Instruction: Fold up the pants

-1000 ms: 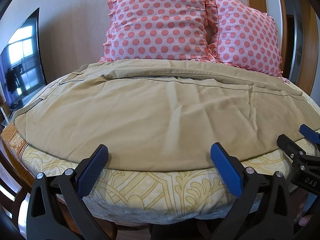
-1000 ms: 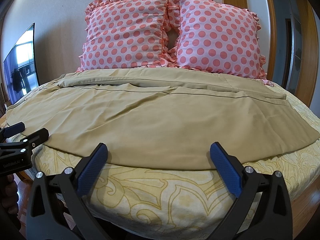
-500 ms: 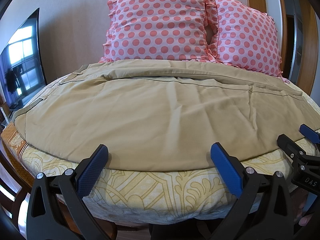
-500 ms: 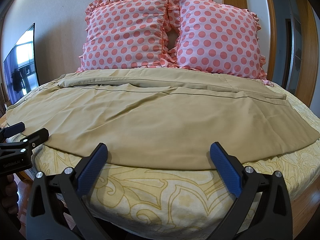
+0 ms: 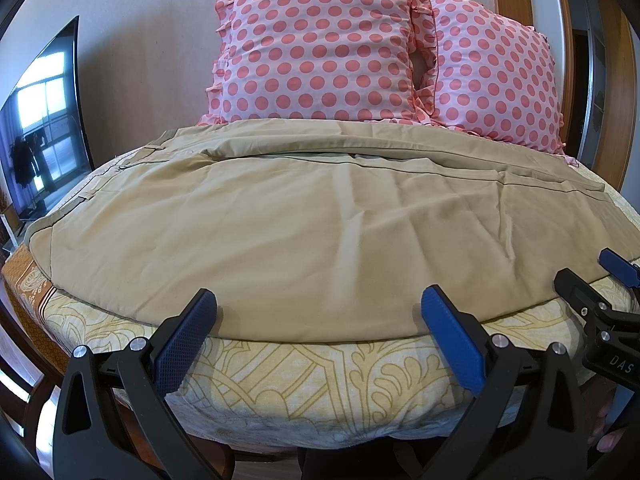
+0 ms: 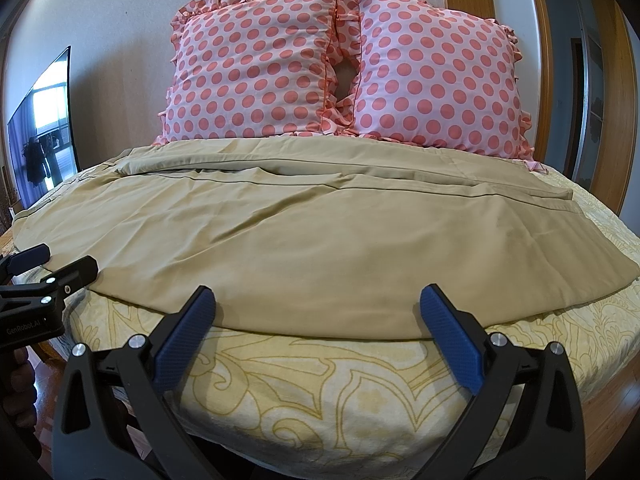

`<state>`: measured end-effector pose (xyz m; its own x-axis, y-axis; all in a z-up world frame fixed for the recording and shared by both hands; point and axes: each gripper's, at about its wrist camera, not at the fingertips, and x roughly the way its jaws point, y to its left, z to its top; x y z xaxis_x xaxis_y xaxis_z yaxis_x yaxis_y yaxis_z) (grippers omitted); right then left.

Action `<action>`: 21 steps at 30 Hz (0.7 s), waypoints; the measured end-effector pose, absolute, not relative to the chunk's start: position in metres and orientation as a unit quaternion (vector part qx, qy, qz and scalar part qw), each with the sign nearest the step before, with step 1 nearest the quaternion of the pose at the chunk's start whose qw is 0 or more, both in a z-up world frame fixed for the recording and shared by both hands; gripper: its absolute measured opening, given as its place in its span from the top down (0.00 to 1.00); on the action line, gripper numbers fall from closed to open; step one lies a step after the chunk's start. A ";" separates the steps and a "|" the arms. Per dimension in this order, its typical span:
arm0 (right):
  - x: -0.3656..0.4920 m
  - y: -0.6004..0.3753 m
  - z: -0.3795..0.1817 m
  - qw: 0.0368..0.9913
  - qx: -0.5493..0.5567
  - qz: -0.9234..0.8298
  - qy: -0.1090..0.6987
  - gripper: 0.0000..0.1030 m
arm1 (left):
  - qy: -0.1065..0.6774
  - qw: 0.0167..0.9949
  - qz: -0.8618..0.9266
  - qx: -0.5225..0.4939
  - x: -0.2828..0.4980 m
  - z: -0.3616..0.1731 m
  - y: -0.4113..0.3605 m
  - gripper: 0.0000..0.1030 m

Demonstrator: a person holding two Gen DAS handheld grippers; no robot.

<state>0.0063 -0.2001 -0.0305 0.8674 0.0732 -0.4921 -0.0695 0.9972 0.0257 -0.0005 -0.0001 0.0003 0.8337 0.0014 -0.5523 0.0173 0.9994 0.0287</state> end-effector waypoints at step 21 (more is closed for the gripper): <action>0.007 -0.203 -0.027 0.964 -0.003 0.048 0.262 0.02 | 0.294 0.956 -0.005 0.016 0.001 0.001 0.000 0.01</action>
